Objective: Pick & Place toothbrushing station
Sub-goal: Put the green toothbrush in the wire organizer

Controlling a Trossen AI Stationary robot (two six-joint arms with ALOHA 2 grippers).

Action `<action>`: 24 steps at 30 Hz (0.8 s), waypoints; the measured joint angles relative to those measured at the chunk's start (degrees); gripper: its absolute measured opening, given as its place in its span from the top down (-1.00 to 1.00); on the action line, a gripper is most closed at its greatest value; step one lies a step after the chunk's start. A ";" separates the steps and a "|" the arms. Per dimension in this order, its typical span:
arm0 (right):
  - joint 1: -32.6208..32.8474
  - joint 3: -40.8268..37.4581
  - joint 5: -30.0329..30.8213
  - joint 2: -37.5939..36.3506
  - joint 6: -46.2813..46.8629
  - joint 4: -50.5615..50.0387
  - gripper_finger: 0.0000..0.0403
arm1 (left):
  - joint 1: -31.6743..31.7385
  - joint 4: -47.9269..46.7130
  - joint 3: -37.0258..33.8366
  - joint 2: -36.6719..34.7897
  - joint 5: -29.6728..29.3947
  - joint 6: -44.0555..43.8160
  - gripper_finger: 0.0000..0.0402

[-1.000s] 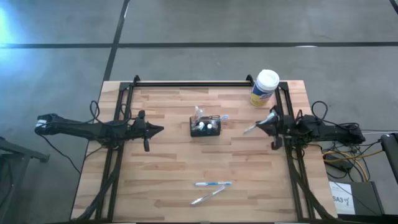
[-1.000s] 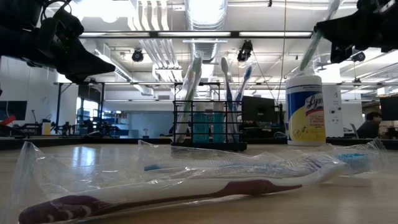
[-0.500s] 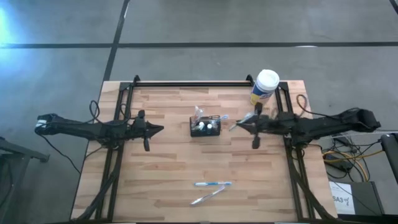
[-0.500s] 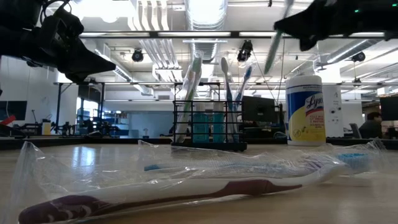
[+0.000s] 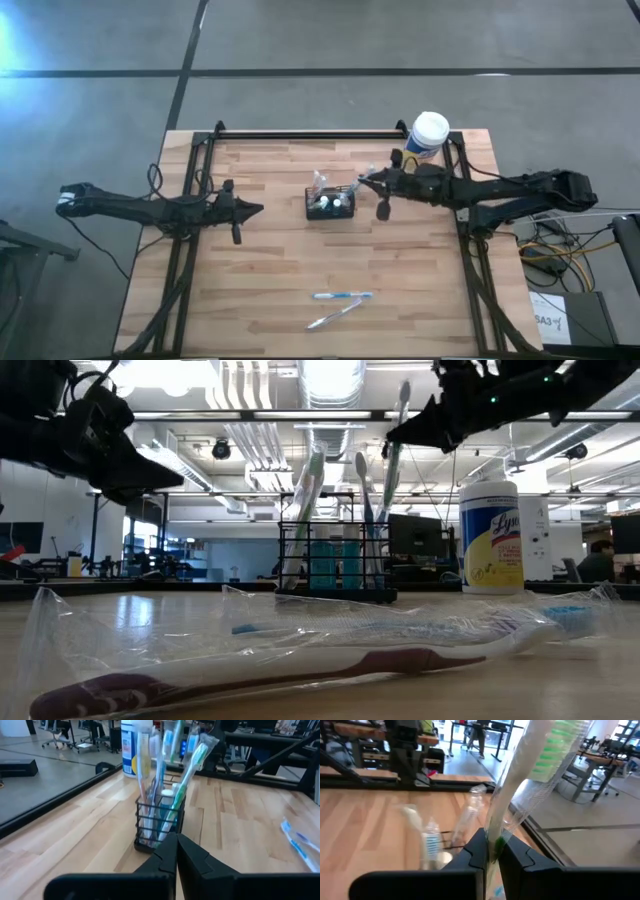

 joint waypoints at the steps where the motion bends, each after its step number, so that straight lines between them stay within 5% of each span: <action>1: -0.56 0.28 -0.02 0.56 -0.25 0.02 0.91 | 0.00 0.78 -0.63 0.00 0.00 0.02 0.95; 24: -2.79 0.19 -0.17 21.19 2.24 12.70 0.91 | 0.00 5.66 -3.86 -0.17 0.00 -0.42 0.96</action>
